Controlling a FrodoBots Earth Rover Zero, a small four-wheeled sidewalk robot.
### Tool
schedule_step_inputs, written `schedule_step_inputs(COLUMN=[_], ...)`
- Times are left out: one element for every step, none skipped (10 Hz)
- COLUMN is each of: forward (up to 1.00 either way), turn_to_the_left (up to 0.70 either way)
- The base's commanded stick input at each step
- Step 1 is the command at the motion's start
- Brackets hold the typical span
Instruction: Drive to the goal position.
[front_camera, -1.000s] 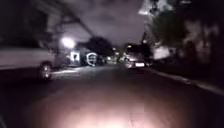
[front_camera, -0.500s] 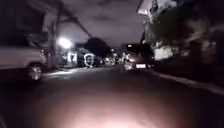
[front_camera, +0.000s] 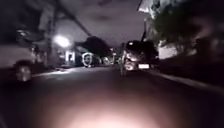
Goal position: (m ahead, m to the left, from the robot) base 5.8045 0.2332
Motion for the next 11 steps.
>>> schedule_step_inputs(forward=[1.0, 1.0, 1.0, 1.0, 1.0, 1.0, 1.0, 1.0, 1.0, 1.0, 1.0], turn_to_the_left=[0.27, 0.27, 0.21, 0.0, 0.0, 0.0, 0.0, 0.0, 0.0, 0.0, 0.0])
